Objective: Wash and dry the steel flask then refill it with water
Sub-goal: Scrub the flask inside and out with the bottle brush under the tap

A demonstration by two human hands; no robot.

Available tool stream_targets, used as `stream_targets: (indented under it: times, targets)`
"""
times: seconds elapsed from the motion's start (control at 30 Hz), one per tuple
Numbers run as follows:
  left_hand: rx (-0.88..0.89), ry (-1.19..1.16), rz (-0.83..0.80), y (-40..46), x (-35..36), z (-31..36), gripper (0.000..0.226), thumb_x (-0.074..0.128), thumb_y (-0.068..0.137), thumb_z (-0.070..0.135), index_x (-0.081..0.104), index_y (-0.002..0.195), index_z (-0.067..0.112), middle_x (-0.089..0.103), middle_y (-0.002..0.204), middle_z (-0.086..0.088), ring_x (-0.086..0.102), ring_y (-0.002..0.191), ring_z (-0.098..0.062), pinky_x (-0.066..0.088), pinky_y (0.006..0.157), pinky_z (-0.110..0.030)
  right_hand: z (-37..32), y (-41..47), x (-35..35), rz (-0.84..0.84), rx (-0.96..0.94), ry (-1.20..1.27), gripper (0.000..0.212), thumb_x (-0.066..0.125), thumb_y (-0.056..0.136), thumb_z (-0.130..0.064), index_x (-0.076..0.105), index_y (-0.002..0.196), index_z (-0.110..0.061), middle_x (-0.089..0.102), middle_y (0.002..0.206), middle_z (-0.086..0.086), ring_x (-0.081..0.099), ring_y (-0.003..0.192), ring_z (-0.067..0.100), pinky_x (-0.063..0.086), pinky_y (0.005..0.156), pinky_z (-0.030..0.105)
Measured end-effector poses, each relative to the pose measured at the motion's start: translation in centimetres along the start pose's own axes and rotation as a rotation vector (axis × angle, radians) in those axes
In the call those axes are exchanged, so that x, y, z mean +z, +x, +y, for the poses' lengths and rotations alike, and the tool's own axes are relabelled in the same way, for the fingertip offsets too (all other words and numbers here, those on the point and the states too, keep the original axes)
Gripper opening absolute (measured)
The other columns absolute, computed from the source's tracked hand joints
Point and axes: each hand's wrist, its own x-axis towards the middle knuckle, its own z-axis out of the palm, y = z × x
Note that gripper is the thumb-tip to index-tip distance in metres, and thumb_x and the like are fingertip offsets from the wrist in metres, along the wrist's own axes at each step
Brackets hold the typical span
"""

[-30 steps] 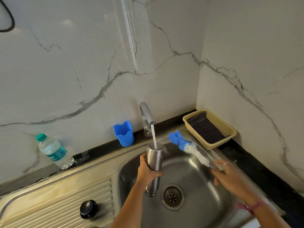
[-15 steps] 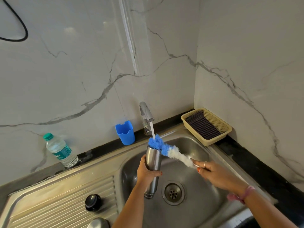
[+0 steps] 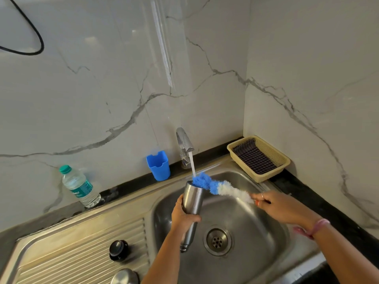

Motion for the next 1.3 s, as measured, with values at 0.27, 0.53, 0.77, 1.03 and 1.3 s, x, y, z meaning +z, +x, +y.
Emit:
stream_targets:
  times: [0.27,0.53,0.77,1.03,1.3]
  targets:
    - [-0.034,-0.022,0.004,-0.2,0.3,0.3,0.108,0.087,0.061,0.003,0.030,0.150,0.022,0.051,0.125,0.000,0.051,0.112,-0.019,0.045,0.092,-0.032,-2.3,-0.3,-1.6,0.004,-0.087,-0.218,0.039,0.035,0.104,-0.032,0.039,0.139,-0.047,0.053,0.065,-0.009,0.044,0.052,0.002,0.035,0.048,0.014]
    - [-0.038,-0.043,-0.032,-0.2,0.4,0.4,0.109,0.087,0.058,0.003,0.032,0.148,0.026,0.054,0.124,0.000,0.054,0.112,-0.021,0.047,0.093,-0.034,-3.4,0.6,-0.6,0.090,-0.101,-0.259,0.035,0.035,0.103,-0.037,0.054,0.132,-0.037,0.053,0.063,-0.008,0.043,0.051,0.002,0.031,0.049,0.016]
    - [-0.044,-0.024,-0.031,0.1,0.1,0.2,0.108,0.087,0.057,0.002,0.033,0.147,0.026,0.053,0.124,0.000,0.053,0.113,-0.021,0.048,0.096,-0.037,-3.0,-0.3,-3.5,0.070,-0.096,-0.344,0.038,0.035,0.103,-0.030,0.046,0.135,-0.046,0.054,0.066,-0.010,0.047,0.055,0.006,0.033,0.047,0.016]
    - [-0.069,-0.059,-0.036,0.4,0.5,0.3,0.109,0.088,0.055,0.002,0.034,0.146,0.027,0.055,0.123,0.000,0.054,0.113,-0.022,0.049,0.100,-0.043,-3.2,-0.5,-3.5,0.085,-0.125,-0.412,0.036,0.033,0.102,-0.030,0.050,0.131,-0.041,0.056,0.068,-0.006,0.040,0.048,0.004,0.028,0.043,0.016]
    - [-0.062,-0.045,-0.076,0.9,1.3,0.4,0.109,0.087,0.052,0.002,0.037,0.145,0.026,0.056,0.120,0.002,0.055,0.112,-0.021,0.049,0.101,-0.045,-4.7,1.3,-2.1,0.148,-0.114,-0.459,0.031,0.035,0.101,-0.025,0.061,0.117,-0.023,0.059,0.073,-0.004,0.046,0.054,0.005,0.033,0.050,0.018]
